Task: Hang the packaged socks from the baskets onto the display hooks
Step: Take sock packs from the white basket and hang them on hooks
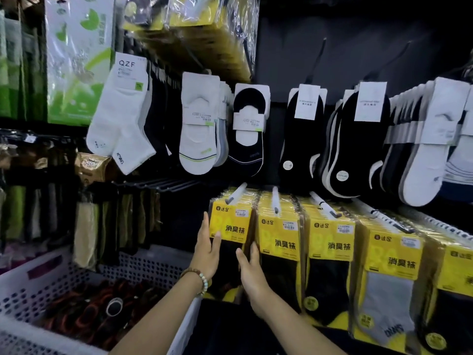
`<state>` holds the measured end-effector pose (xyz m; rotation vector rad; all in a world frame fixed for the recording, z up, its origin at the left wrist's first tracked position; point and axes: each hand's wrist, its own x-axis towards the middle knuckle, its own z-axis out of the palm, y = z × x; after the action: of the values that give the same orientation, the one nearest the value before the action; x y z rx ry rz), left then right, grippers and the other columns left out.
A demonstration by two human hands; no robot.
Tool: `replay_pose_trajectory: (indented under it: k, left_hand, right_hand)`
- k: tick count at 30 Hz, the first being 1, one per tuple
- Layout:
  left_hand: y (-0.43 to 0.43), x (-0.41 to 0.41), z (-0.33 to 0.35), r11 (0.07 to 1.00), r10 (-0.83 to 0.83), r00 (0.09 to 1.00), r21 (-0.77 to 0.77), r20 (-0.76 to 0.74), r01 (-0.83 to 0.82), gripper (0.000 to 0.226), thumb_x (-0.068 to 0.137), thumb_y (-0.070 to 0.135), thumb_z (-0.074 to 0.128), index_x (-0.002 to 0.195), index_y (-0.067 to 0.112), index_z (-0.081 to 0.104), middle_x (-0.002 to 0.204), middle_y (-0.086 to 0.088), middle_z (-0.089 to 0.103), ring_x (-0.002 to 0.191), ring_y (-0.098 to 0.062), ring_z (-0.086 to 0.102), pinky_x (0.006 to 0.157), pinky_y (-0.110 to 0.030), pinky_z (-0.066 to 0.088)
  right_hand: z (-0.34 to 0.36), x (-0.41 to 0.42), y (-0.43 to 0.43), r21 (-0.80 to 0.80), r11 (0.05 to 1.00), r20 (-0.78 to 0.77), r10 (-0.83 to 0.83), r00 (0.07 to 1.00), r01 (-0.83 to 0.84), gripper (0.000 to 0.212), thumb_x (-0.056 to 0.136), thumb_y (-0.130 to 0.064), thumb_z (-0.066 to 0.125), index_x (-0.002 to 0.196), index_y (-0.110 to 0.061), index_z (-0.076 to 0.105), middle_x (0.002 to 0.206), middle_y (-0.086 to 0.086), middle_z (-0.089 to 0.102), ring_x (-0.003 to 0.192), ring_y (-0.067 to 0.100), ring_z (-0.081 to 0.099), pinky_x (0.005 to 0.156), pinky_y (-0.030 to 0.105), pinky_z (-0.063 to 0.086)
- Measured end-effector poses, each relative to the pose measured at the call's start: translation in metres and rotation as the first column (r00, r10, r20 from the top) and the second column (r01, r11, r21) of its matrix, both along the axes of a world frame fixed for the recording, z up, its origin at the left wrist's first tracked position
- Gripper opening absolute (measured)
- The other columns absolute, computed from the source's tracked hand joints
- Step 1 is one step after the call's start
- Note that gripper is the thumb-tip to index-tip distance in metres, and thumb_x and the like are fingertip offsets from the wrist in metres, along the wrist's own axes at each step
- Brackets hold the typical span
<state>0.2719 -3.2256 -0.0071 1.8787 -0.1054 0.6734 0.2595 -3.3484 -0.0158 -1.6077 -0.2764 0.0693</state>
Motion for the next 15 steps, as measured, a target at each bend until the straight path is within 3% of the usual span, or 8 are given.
replay_pose_trajectory:
  k: [6, 10, 11, 15]
  left_hand:
    - [0.002, 0.021, -0.01, 0.992, -0.081, 0.997, -0.098, -0.015, 0.079, 0.064, 0.094, 0.045, 0.026, 0.149, 0.026, -0.001, 0.155, 0.006, 0.014, 0.14, -0.011, 0.019, 0.114, -0.032, 0.02]
    - [0.008, 0.019, -0.013, 0.992, -0.063, 0.998, -0.114, -0.018, 0.061, 0.044, 0.097, 0.04, 0.024, 0.141, 0.036, 0.019, 0.137, 0.016, 0.035, 0.126, -0.003, 0.036, 0.088, -0.002, 0.029]
    - [0.01, 0.018, -0.014, 0.992, -0.047, 0.999, -0.118, -0.015, 0.044, 0.043, 0.097, 0.04, 0.024, 0.139, 0.037, 0.02, 0.135, 0.016, 0.036, 0.124, -0.002, 0.036, 0.084, 0.0, 0.029]
    - [0.009, 0.012, -0.021, 0.992, -0.037, 0.999, -0.123, -0.025, 0.034, 0.051, 0.098, 0.039, 0.023, 0.147, 0.026, 0.015, 0.145, 0.01, 0.031, 0.133, -0.009, 0.031, 0.102, -0.021, 0.026]
  right_hand:
    - [-0.003, 0.015, 0.003, 0.001, 1.0, 0.085, 0.002, 0.996, -0.002, 0.063, 0.099, -0.036, 0.043, 0.152, -0.028, 0.01, 0.154, -0.008, 0.024, 0.141, 0.013, 0.025, 0.107, 0.026, 0.025]
    - [-0.013, 0.01, 0.006, 0.001, 1.0, 0.121, 0.018, 0.993, -0.018, 0.056, 0.099, -0.038, 0.042, 0.148, -0.036, 0.016, 0.141, -0.02, 0.028, 0.131, 0.001, 0.026, 0.105, 0.022, 0.025]
    - [-0.017, 0.007, 0.004, -0.004, 1.0, 0.129, 0.023, 0.991, -0.023, 0.055, 0.098, -0.041, 0.041, 0.147, -0.038, 0.017, 0.139, -0.023, 0.027, 0.13, 0.0, 0.026, 0.106, 0.021, 0.025]
    - [-0.021, 0.007, 0.003, 0.006, 1.0, 0.131, 0.003, 0.991, -0.004, 0.058, 0.098, -0.042, 0.038, 0.15, -0.035, 0.015, 0.148, -0.018, 0.026, 0.138, 0.005, 0.025, 0.115, 0.03, 0.025]
